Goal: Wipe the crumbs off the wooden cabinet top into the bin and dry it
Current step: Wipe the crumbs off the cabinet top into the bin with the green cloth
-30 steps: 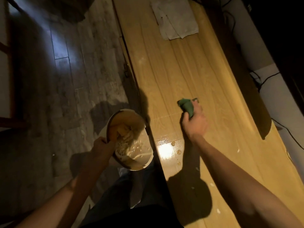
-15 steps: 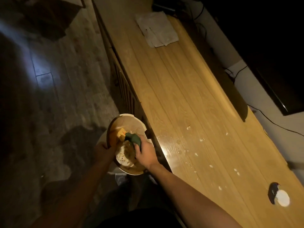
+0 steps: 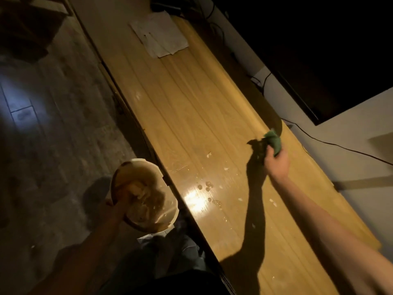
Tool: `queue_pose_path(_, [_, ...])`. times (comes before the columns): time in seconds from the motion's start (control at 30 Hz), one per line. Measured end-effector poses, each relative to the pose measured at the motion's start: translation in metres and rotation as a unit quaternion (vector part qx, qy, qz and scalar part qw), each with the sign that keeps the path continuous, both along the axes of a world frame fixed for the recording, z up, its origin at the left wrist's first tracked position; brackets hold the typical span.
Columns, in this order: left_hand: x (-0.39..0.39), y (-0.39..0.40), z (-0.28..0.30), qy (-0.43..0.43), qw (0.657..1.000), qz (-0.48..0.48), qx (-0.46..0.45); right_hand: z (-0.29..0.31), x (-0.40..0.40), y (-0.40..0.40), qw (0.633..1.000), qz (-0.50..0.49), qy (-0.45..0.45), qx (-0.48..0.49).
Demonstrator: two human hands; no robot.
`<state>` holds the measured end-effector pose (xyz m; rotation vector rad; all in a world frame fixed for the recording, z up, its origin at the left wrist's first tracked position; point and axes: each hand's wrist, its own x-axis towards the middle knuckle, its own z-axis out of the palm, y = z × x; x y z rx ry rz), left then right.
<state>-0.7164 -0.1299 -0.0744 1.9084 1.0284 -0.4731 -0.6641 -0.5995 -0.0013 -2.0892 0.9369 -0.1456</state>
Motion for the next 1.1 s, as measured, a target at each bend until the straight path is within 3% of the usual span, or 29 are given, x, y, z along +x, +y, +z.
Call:
queue_pose_path(0.2, [-0.012, -0.002, -0.009, -0.001, 0.997, 0.01, 0.082, -0.036, 0.016, -0.117, 0.985, -0.116, 0.117, -0.052])
queue_pose_path(0.43, [-0.016, -0.017, -0.004, -0.038, 0.996, 0.017, 0.076, -0.064, 0.033, -0.1, 0.98, -0.041, 0.126, -0.146])
queue_pose_path(0.57, [-0.013, -0.016, -0.004, -0.053, 0.995, 0.016, 0.087, -0.062, 0.043, -0.058, 0.983, 0.006, 0.105, -0.152])
queue_pose_path(0.73, [-0.013, -0.014, -0.008, -0.05, 0.995, 0.046, 0.072, -0.058, 0.036, 0.024, 0.975, 0.124, -0.012, -0.185])
queue_pose_path(0.9, [-0.022, -0.015, -0.01, -0.044, 0.996, 0.057, 0.059, -0.068, 0.013, 0.122, 0.968, 0.198, -0.008, -0.155])
queue_pose_path(1.1, [-0.032, -0.018, -0.002, -0.077, 0.994, 0.055, 0.05, -0.072, -0.041, 0.232, 0.92, 0.367, -0.036, -0.135])
